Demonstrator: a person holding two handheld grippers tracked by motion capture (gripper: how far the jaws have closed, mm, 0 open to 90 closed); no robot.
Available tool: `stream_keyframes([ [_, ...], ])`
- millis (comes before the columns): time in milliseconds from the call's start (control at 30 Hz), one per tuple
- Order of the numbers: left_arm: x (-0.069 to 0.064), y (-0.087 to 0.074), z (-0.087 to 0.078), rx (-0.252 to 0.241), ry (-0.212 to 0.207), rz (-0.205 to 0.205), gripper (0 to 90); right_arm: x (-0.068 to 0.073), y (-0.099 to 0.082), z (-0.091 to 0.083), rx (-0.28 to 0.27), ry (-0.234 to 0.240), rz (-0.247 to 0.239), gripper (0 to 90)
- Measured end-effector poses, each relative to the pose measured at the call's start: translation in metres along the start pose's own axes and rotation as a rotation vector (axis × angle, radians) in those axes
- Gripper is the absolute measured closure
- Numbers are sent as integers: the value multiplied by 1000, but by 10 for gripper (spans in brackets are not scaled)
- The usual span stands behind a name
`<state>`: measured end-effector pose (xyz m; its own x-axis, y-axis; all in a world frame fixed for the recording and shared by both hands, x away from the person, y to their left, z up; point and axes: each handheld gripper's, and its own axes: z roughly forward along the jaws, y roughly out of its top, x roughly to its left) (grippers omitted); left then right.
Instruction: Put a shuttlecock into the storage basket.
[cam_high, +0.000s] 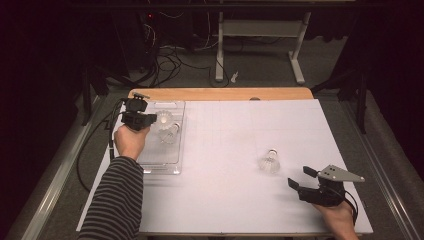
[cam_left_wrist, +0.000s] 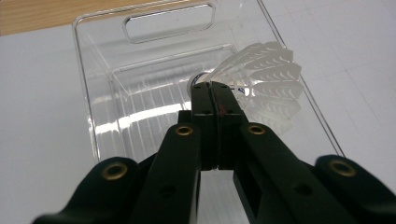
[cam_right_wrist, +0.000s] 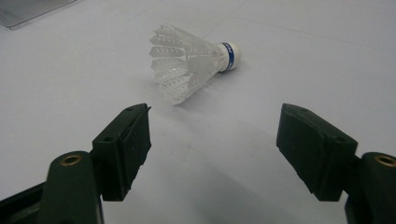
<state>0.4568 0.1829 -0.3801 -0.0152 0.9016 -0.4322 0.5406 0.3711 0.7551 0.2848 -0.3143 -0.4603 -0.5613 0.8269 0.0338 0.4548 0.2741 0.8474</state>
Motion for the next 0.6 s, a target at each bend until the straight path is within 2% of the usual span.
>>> stream_keyframes([
  [267, 5, 2, 6, -10, 25, -14, 893, 0, 0, 0, 1, 1, 0, 269],
  [600, 10, 1, 12, -13, 53, -14, 892, 0, 0, 0, 1, 2, 0, 269],
])
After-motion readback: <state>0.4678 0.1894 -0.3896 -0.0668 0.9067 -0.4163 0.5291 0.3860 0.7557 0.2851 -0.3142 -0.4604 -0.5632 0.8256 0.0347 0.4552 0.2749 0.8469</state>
